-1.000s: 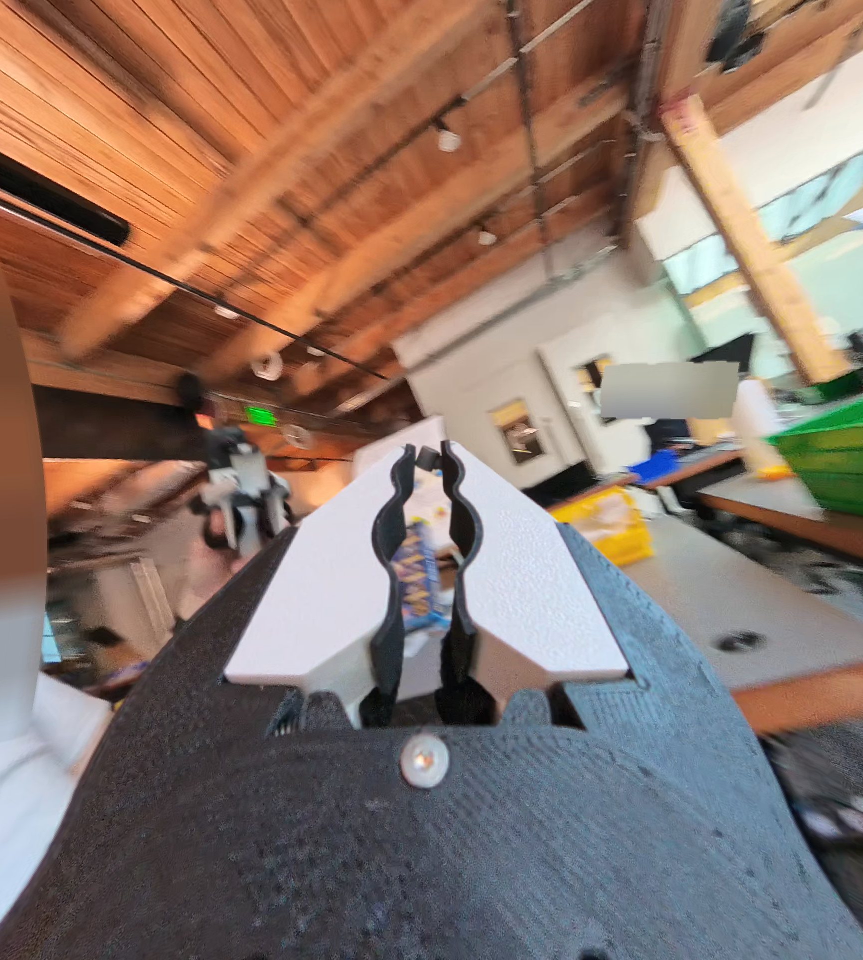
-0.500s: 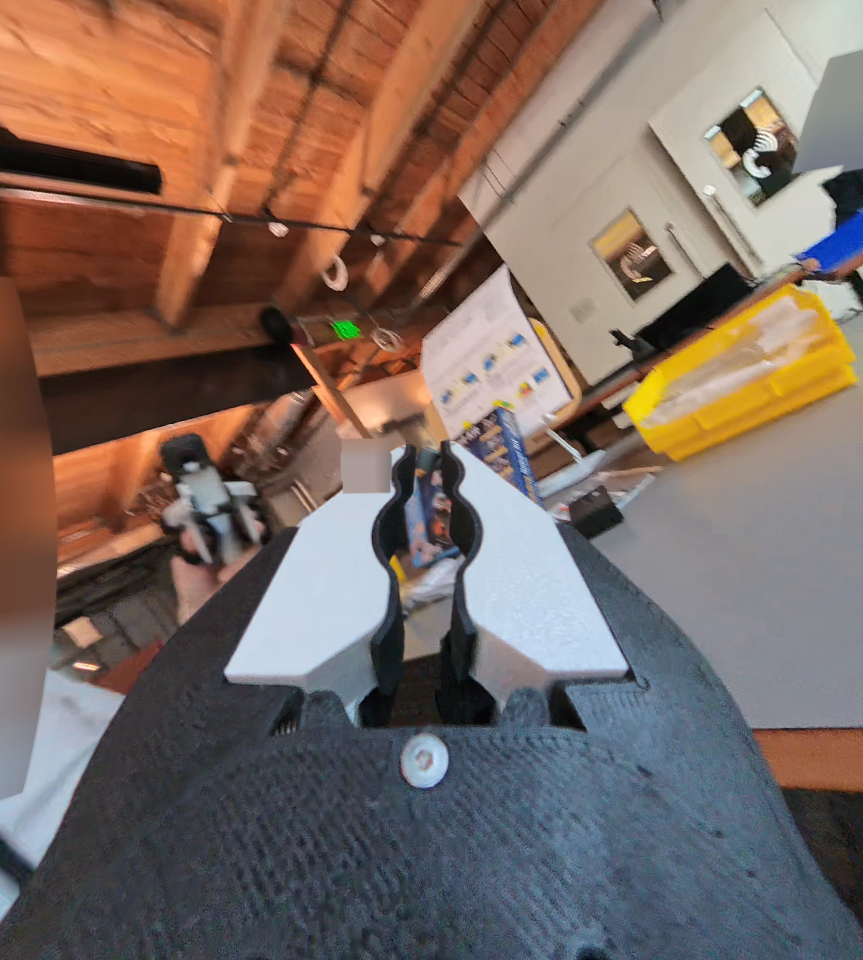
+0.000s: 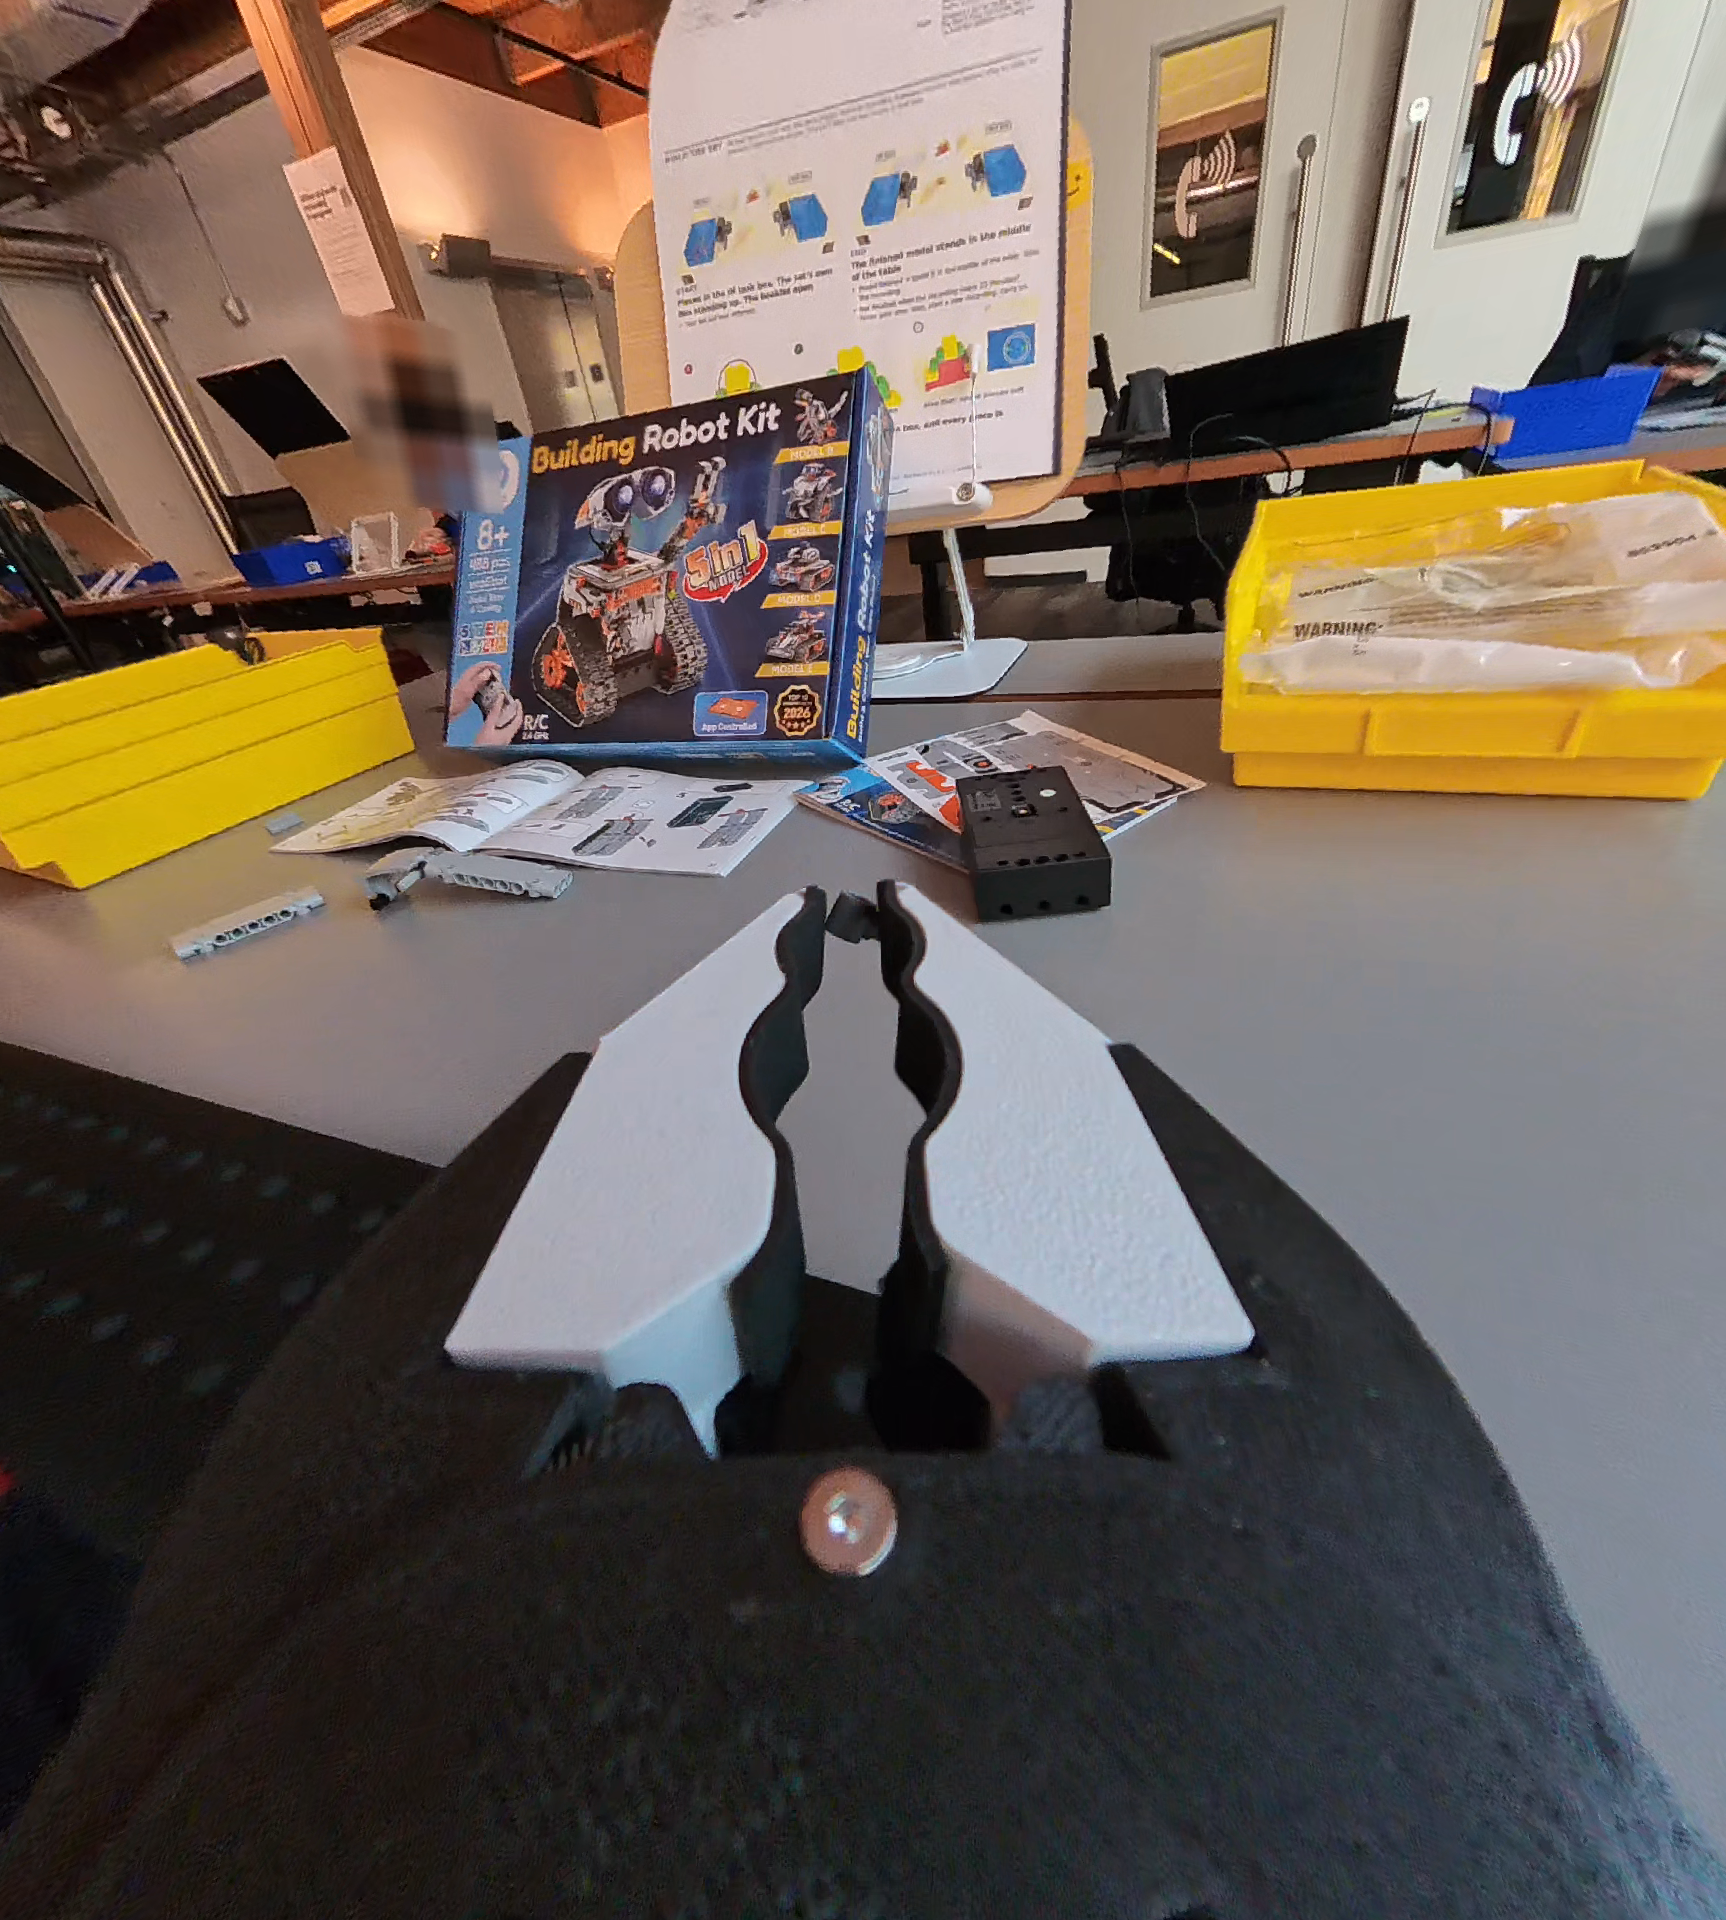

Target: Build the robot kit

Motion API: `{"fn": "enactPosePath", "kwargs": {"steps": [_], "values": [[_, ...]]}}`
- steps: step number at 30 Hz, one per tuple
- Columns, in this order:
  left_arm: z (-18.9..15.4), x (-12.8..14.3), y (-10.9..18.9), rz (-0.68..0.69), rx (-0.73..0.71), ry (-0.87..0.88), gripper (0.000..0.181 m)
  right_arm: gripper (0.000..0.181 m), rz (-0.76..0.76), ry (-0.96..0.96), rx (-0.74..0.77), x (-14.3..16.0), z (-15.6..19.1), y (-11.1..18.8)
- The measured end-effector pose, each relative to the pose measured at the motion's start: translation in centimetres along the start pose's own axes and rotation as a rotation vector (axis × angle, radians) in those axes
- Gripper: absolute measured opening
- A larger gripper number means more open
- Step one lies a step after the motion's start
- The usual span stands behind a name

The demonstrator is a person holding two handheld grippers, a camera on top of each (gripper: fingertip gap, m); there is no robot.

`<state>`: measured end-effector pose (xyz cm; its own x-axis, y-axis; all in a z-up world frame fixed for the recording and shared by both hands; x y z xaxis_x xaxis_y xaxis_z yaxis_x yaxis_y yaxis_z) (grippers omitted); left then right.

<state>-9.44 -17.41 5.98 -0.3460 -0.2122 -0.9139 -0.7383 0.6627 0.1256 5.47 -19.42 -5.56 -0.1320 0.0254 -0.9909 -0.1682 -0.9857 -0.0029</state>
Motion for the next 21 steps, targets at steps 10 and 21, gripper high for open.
{"fn": "enactPosePath", "kwargs": {"steps": [10, 21], "values": [[1.5, 3.4, 3.9, 0.135, -0.273, -0.096, 0.025, 0.009, 0.363, -0.001, -0.341, 2.8, 7.2, -5.3], [10.4, 15.1, 17.5, 0.483, -0.684, 0.051, 0.025, 0.021, 0.858, 0.245, -0.646, 12.3, 19.6, -14.9]]}}
Point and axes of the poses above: each gripper's, where its closed fingertips meet, y back along the fingers, x out of its underside, z = x × y across the jaws, the point moved 2 cm from there along y, back along the fingers, and after that the axes turned 2 degrees about -x, right-handed, at the moved point
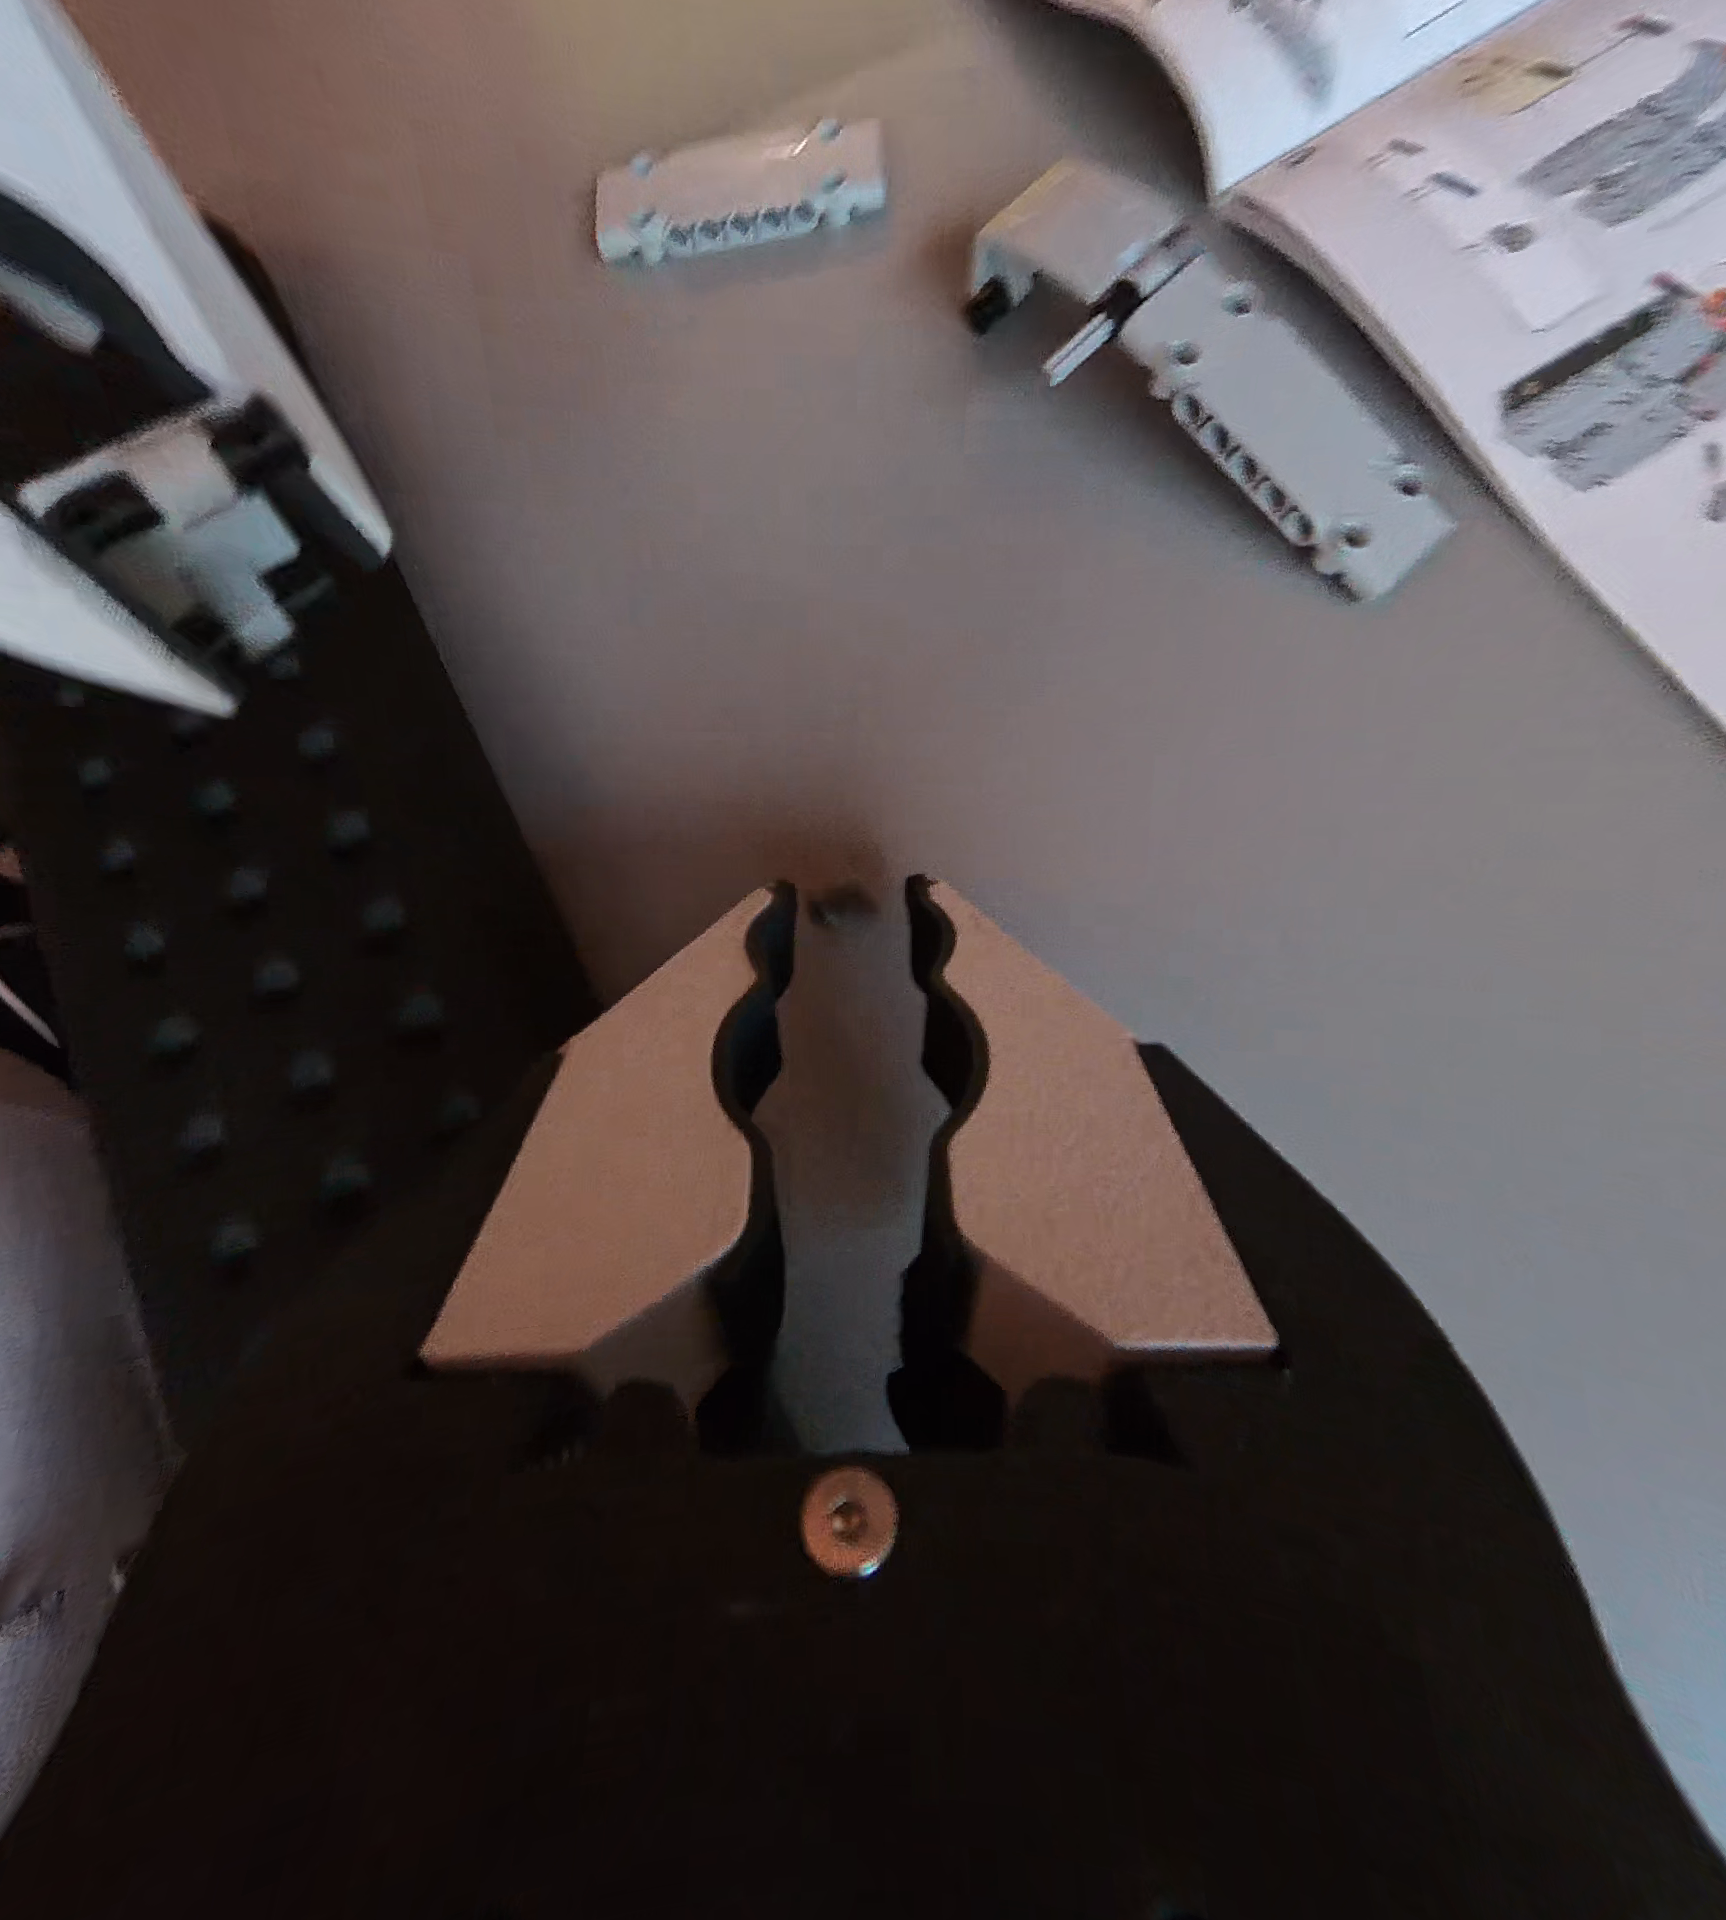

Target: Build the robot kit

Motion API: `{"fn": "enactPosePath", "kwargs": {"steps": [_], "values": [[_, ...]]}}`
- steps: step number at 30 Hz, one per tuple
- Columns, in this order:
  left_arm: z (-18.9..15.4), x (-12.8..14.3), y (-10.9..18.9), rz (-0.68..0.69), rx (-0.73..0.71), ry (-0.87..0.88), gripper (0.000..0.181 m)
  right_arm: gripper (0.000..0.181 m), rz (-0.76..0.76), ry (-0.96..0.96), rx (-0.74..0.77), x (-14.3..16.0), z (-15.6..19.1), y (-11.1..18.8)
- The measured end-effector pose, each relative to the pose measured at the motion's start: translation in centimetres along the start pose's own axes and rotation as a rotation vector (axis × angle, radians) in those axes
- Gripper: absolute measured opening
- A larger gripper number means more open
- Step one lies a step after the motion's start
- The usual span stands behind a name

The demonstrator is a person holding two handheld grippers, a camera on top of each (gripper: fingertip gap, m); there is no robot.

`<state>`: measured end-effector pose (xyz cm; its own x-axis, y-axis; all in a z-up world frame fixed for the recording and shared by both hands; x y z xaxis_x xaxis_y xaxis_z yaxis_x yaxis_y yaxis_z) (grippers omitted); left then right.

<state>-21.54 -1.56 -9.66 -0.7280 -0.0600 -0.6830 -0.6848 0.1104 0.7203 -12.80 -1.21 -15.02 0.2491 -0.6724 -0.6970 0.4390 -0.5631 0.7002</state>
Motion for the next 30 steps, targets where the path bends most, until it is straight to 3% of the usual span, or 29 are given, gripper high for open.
{"fn": "enactPosePath", "kwargs": {"steps": [7, 11, 15, 20, 23, 30], "values": [[2.4, 1.9, 0.9, -0.071, 0.117, 0.081, 0.025, 0.046, -0.102, 0.3, -0.079, -2.3, 0.8, 1.2], [4.5, 2.9, 1.2, -0.055, 0.007, 0.046, 0.025, 0.04, -0.126, 0.438, -0.25, -2.9, 0.2, 0.8], [5.1, 3.7, 1.0, -0.054, -0.026, 0.095, 0.025, 0.029, -0.026, 0.658, -0.289, -2.9, -2.0, -1.2], [4.4, 4.4, 1.7, -0.095, -0.051, 0.155, 0.025, 0.014, -0.004, 0.547, -0.537, -3.8, -2.1, -1.5], [4.3, 4.5, 2.4, -0.11, -0.085, 0.17, 0.025, 0.012, 0.03, 0.621, -0.512, -3.3, -2.6, -2.7], [4.7, 4.2, 2.5, -0.121, -0.121, 0.171, 0.025, 0.0, 0.044, 0.61, -0.57, -2.4, 0.2, -3.8]]}}
Point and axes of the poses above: each gripper's, where its closed fingertips meet, y back along the fingers, x out of its underside, z = x × y across the jaws, the point moved 2 cm from there along y, back along the fingers, and after that the axes turned 2 degrees about -x, right-handed, at the moved point
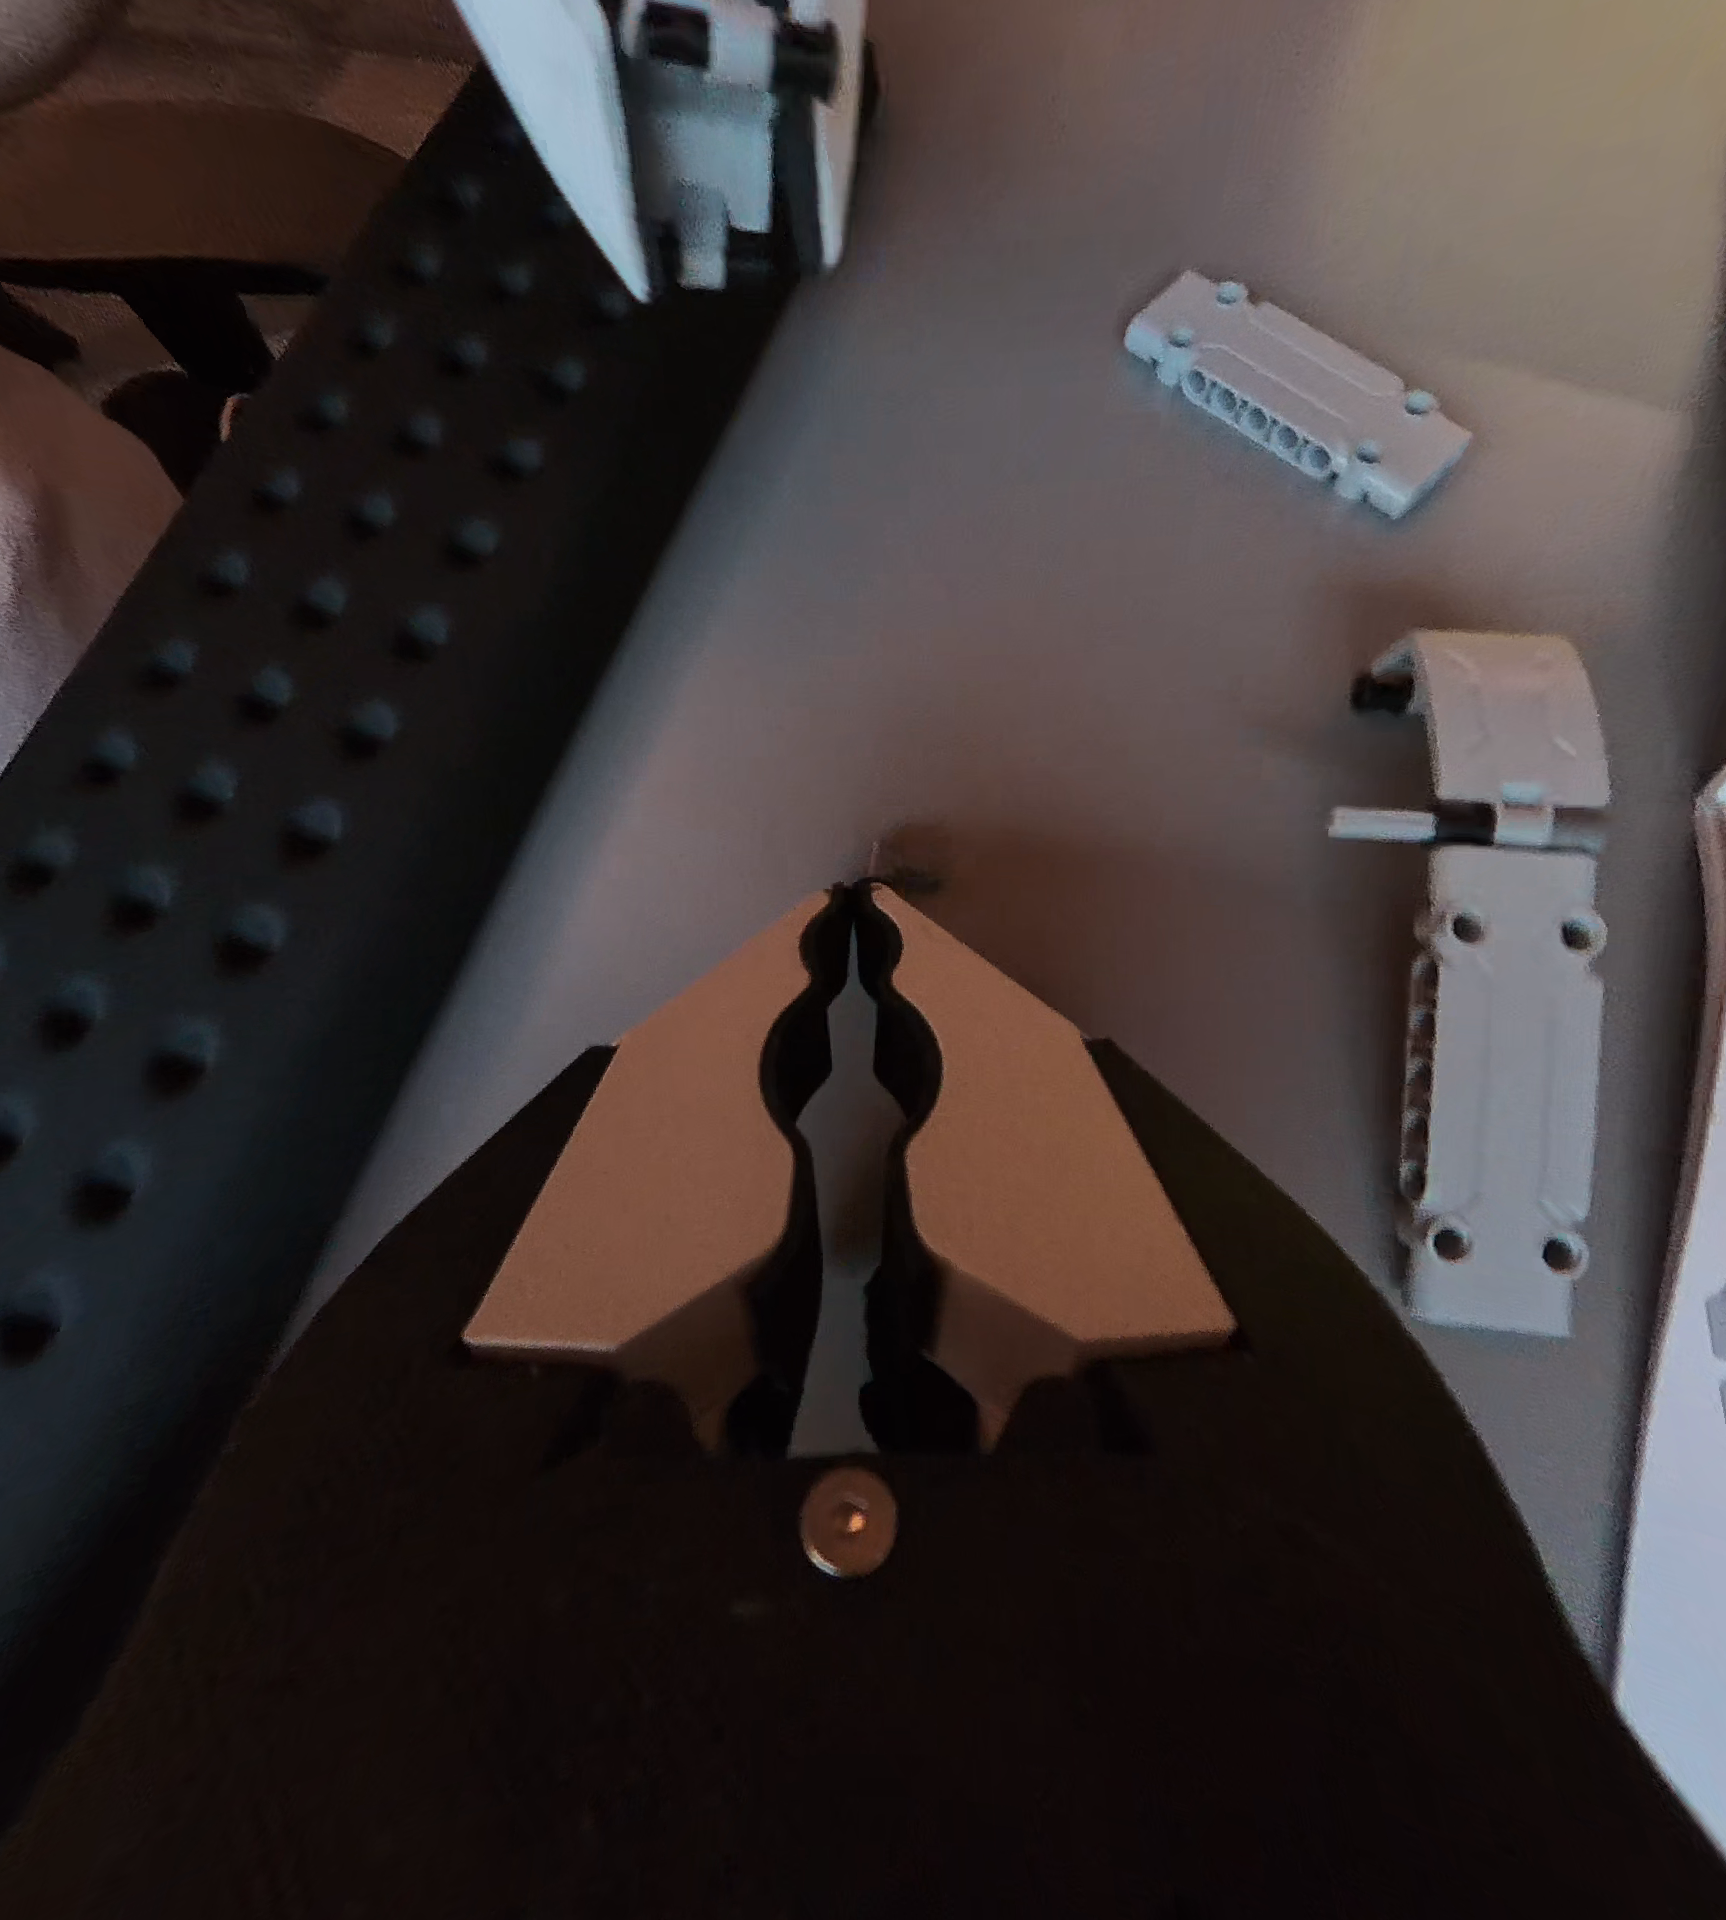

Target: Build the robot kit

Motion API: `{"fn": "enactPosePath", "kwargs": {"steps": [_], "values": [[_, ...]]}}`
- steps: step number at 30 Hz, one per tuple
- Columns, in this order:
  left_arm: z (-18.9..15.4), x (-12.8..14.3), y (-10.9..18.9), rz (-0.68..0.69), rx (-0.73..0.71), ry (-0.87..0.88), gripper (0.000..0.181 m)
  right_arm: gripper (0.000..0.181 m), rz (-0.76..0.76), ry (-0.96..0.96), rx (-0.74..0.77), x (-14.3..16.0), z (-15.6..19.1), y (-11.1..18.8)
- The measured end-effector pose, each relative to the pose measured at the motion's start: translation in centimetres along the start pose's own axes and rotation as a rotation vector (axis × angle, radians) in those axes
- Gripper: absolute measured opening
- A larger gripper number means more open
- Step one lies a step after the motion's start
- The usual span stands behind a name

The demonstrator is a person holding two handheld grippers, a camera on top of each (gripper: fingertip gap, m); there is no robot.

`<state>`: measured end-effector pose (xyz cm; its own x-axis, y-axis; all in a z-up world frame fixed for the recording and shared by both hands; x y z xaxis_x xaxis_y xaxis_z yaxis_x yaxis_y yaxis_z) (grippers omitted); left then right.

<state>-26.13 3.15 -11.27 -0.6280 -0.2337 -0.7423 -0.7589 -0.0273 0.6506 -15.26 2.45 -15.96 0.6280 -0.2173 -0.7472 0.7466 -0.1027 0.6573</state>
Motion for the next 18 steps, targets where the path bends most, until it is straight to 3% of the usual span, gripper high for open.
{"fn": "enactPosePath", "kwargs": {"steps": [4, 10, 13, 18], "values": [[0.2, 0.1, -0.5, 0.017, 0.023, 0.019, 0.025, 0.003, -0.005, 0.084, 0.036, -1.0, 0.7, -1.2], [-0.2, -0.2, -0.2, -0.014, 0.066, 0.026, 0.025, 0.013, -0.098, 0.094, 0.151, -1.5, -0.7, 1.4], [-0.2, -0.3, -0.4, -0.014, 0.096, 0.038, 0.025, 0.019, -0.135, 0.114, 0.161, -1.8, -0.9, 1.5], [-0.4, -0.7, -0.9, -0.011, 0.162, 0.059, 0.025, 0.02, -0.074, 0.12, 0.083, -1.2, -0.9, -0.2]]}}
Point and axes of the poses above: each gripper's, where its closed fingertips meet, y back along the fingers, x out of its underside, z = x × y across the jaws, the point moved 2 cm from there along y, back along the fingers, and after that the axes turned 2 degrees about -x, right-handed, at the moved point
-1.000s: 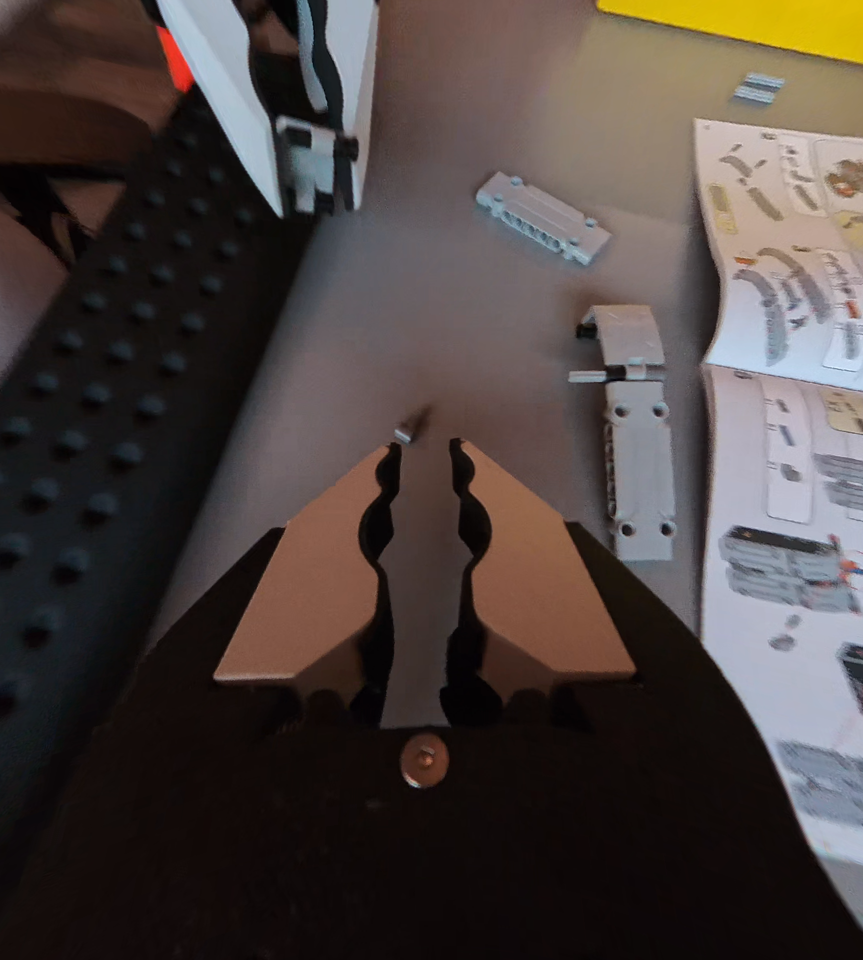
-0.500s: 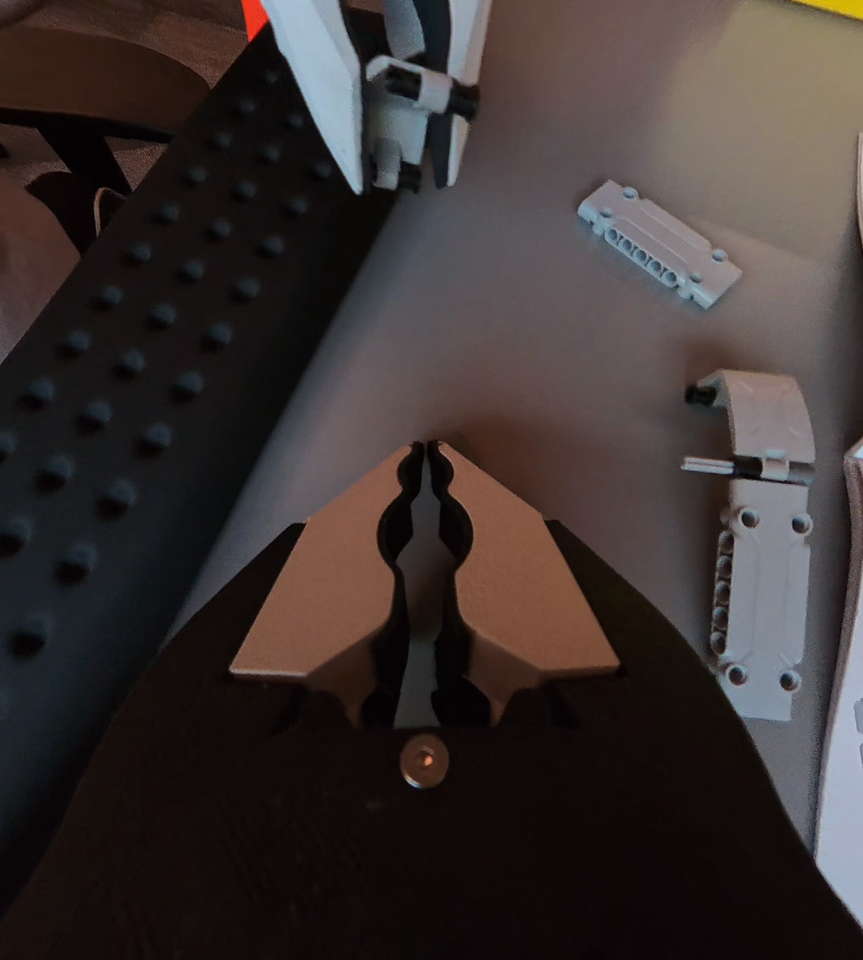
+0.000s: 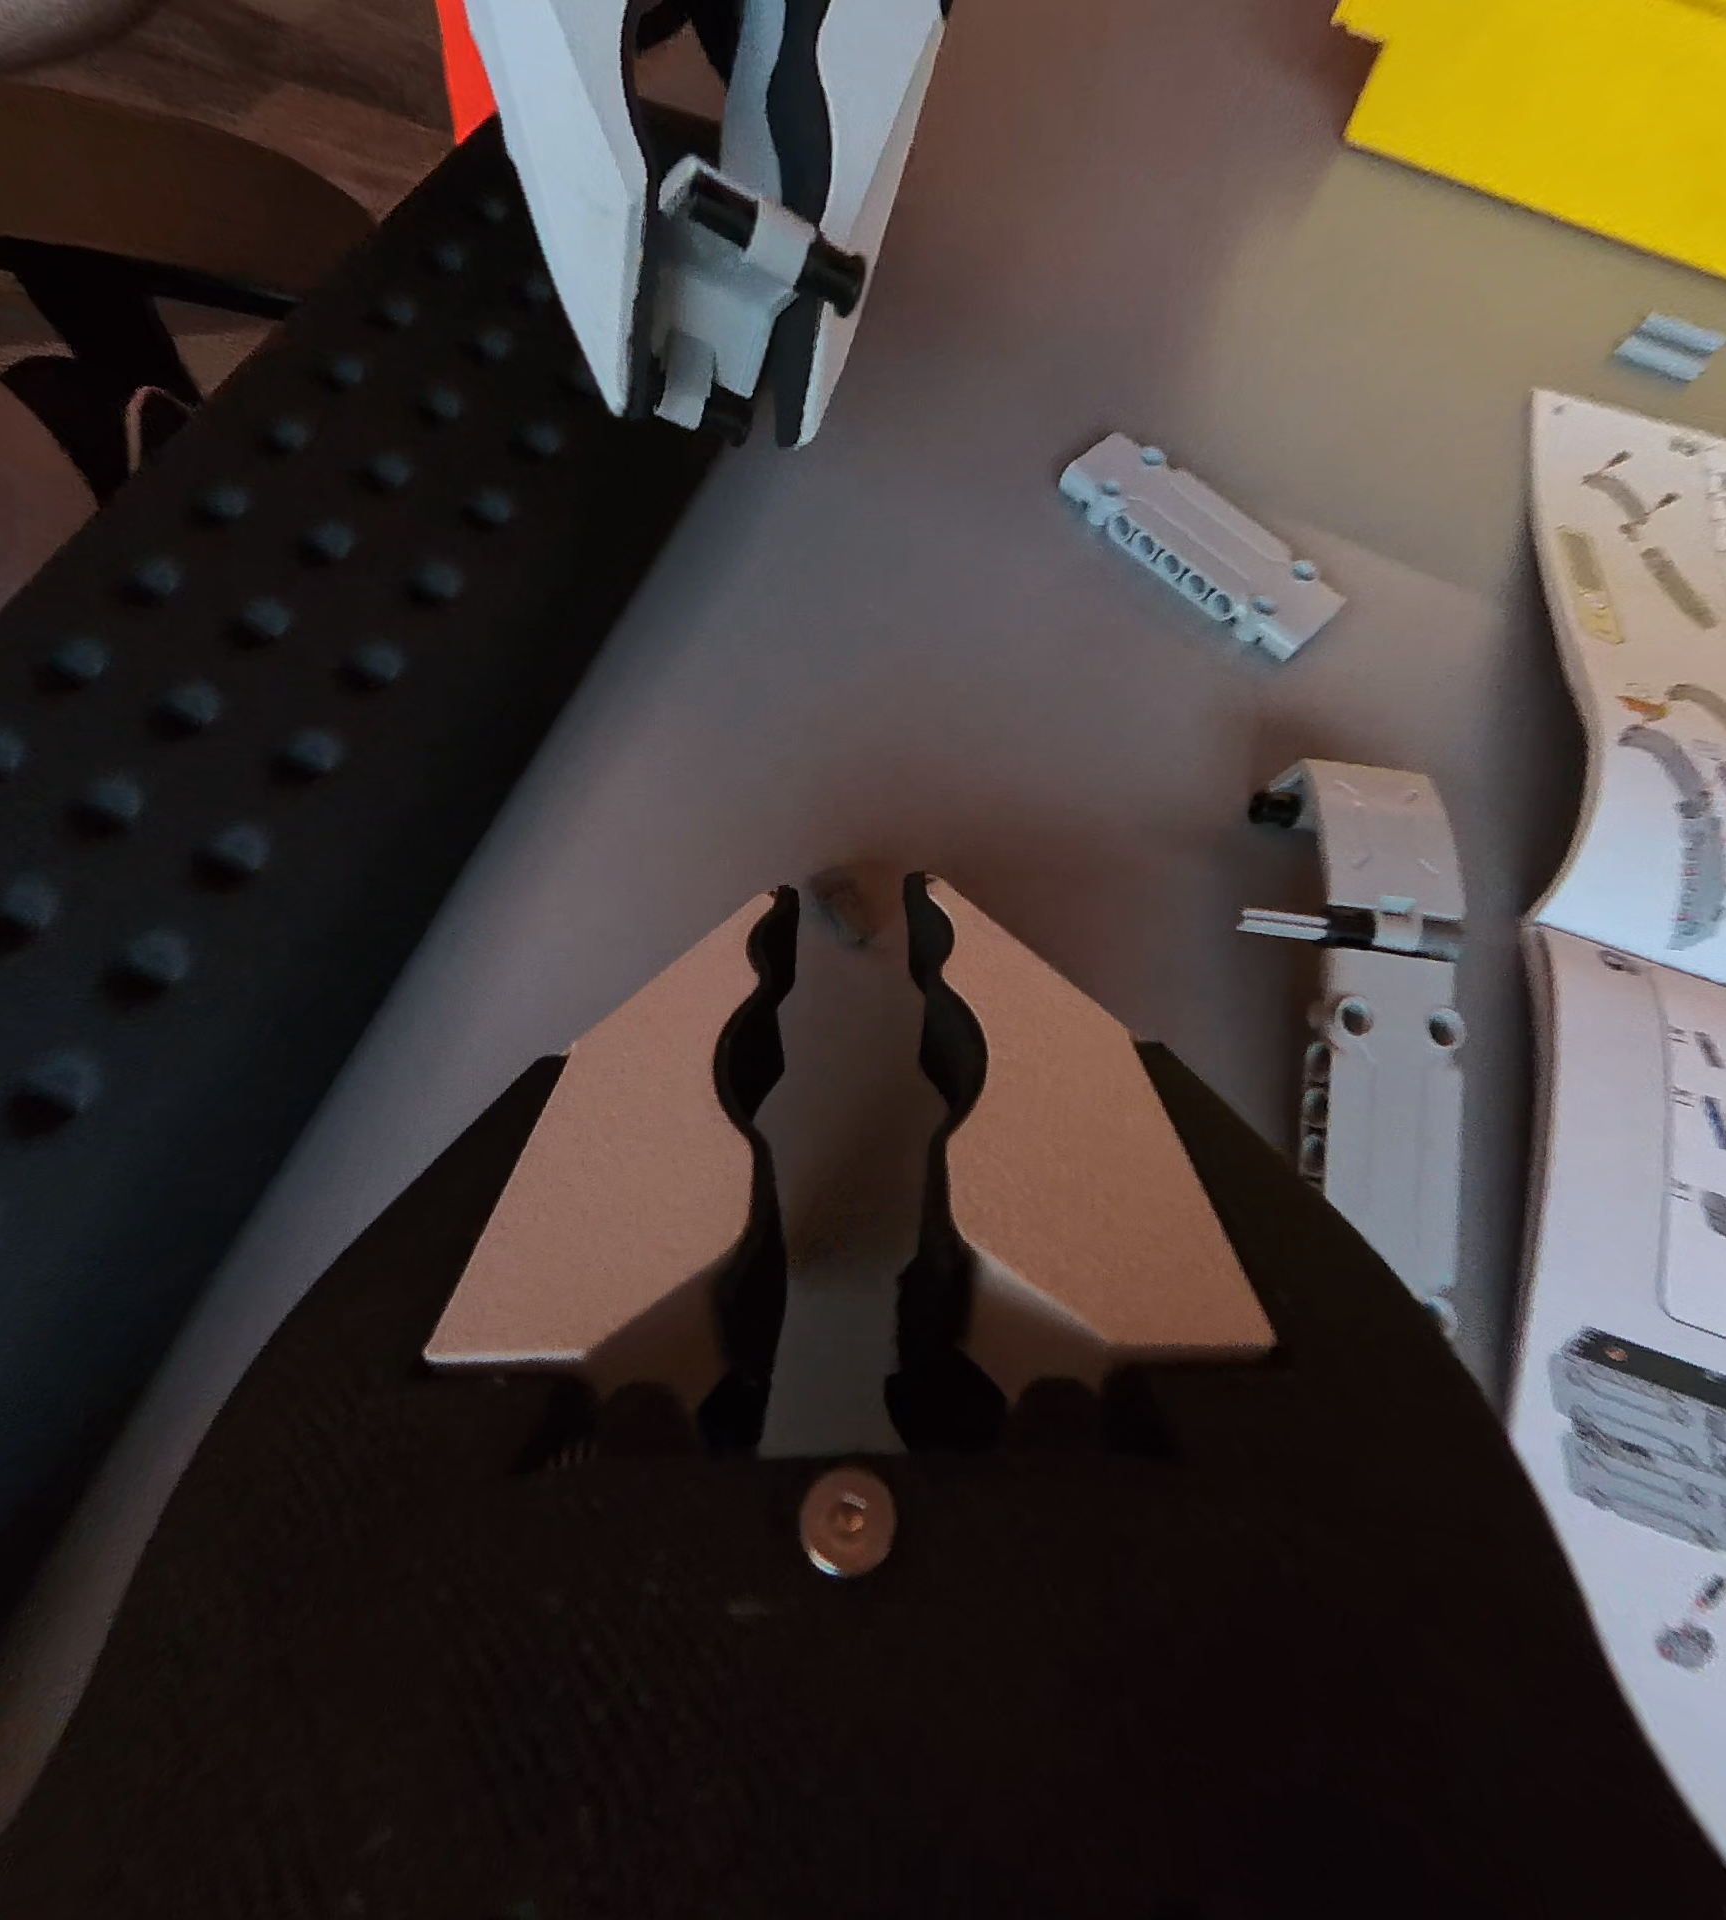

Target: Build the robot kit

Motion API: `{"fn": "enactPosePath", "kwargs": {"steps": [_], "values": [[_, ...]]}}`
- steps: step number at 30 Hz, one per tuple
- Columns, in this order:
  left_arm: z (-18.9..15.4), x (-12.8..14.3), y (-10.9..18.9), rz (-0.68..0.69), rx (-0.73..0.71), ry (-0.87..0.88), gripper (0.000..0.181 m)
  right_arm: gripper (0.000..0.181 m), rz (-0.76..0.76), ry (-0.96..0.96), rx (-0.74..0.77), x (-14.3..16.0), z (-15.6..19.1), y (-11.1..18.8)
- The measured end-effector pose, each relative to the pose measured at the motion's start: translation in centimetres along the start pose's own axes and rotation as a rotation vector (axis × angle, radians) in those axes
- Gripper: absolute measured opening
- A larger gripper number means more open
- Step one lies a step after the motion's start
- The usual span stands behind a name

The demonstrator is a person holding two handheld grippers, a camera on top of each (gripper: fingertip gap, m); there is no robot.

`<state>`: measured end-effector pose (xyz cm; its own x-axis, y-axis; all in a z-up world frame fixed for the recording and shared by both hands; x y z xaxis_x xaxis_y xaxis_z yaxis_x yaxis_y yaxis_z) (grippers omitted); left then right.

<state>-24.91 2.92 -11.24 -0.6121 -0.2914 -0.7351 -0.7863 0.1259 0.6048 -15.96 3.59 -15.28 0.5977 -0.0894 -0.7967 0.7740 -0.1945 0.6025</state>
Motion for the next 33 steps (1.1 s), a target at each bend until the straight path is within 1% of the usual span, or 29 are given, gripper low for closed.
{"fn": "enactPosePath", "kwargs": {"steps": [1, 3, 4, 7, 9, 10, 12, 15, 18, 20, 24, 30, 31, 32, 33], "values": [[0.0, -0.1, -0.1, 0.001, 0.01, 0.001, 0.025, 0.016, 0.026, -0.02, -0.037, 0.3, 0.1, -0.3], [0.1, -0.2, -0.2, 0.007, 0.024, 0.002, 0.025, 0.015, 0.039, -0.065, -0.084, 0.5, 0.1, -0.4], [0.1, -0.2, -0.3, 0.012, 0.029, 0.004, 0.025, 0.018, 0.034, -0.081, -0.095, 0.4, 0.1, -0.3], [0.2, -0.1, -0.5, 0.021, 0.041, 0.008, 0.025, 0.017, 0.013, -0.084, -0.1, 0.3, 0.0, -0.1], [0.4, 0.0, -0.7, 0.034, 0.042, 0.013, 0.025, 0.017, 0.042, -0.069, -0.11, 0.7, -0.1, -0.2], [0.4, 0.1, -0.8, 0.04, 0.044, 0.015, 0.025, 0.017, 0.046, -0.073, -0.126, 0.7, 0.0, -0.3], [0.4, 0.1, -1.0, 0.043, 0.046, 0.016, 0.025, 0.024, 0.045, -0.109, -0.197, 0.4, 0.4, -0.5], [0.3, 0.0, -1.2, 0.047, 0.05, 0.021, 0.025, 0.022, 0.074, -0.068, -0.23, 0.2, 0.2, -0.8], [0.4, 0.4, -1.2, 0.067, 0.038, 0.026, 0.025, 0.029, 0.105, -0.035, -0.271, 0.1, 0.6, -0.8], [0.4, 0.6, -1.2, 0.077, 0.033, 0.024, 0.025, 0.03, 0.111, 0.002, -0.262, 0.2, 0.5, -0.7], [0.6, 0.9, -1.3, 0.096, 0.022, 0.026, 0.025, 0.021, 0.134, 0.083, -0.228, 0.4, 0.1, -0.6], [0.5, 0.8, -1.5, 0.105, 0.013, 0.015, 0.025, 0.019, 0.134, 0.083, -0.226, 0.5, -0.1, -0.5], [0.5, 0.8, -1.6, 0.106, 0.011, 0.012, 0.025, 0.009, 0.131, 0.084, -0.234, 0.5, 0.1, -0.4], [0.5, 0.7, -1.7, 0.105, 0.011, 0.014, 0.025, 0.005, 0.127, 0.083, -0.238, 0.5, 0.2, -0.5], [0.5, 0.7, -1.8, 0.103, 0.01, 0.02, 0.025, 0.004, 0.127, 0.077, -0.232, 0.5, 0.1, -0.5]]}}
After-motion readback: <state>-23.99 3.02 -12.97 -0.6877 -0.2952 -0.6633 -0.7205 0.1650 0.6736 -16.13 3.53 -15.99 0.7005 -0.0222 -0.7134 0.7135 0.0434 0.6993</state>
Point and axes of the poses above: each gripper's, where its closed fingertips meet, y back along the fingers, x out of its underside, z = x × y across the jaws, the point moved 2 cm from there along y, back along the fingers, and after that the axes turned 2 degrees about -x, right-handed, at the moved point
